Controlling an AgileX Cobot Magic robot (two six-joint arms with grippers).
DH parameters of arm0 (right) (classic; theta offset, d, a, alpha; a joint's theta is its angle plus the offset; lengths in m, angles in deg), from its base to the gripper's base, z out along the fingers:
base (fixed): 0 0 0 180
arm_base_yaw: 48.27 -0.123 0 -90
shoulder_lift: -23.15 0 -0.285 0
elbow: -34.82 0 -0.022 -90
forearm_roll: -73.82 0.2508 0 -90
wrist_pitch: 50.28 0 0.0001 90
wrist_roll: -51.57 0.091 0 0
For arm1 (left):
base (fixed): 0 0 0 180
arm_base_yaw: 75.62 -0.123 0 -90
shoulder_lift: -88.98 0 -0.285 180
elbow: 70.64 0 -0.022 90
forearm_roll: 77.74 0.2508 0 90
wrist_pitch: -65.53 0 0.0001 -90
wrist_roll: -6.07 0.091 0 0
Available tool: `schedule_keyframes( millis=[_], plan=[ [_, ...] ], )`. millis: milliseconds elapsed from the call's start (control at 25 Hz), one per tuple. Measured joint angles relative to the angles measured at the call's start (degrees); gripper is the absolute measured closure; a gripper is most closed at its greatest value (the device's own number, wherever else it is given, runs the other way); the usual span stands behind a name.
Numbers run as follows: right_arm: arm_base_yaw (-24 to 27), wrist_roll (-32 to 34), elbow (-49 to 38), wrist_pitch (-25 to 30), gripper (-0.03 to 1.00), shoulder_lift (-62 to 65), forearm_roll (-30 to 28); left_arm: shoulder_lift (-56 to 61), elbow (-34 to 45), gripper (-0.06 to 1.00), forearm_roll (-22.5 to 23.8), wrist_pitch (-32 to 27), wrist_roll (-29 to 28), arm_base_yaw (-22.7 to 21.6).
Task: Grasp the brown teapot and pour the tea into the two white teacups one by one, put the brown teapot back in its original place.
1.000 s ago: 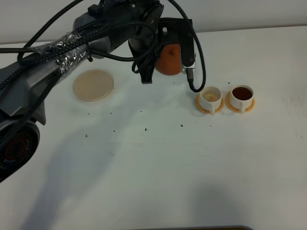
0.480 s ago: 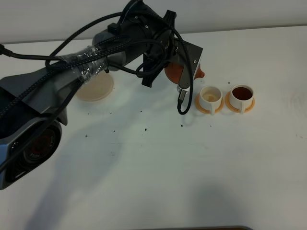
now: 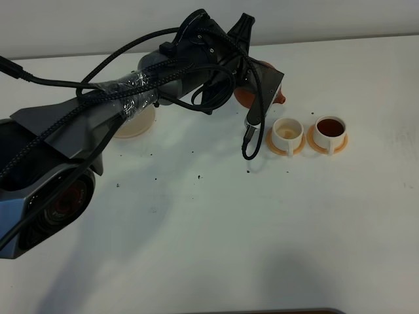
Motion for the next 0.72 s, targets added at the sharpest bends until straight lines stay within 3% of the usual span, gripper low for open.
schedule_keyframes(
  millis=[720],
  plan=[
    [0.0,0.0,0.0,0.0,0.73,0.0,0.0,0.28,0.0,0.84,0.9,-6.6,6.89,2.68]
  ],
)
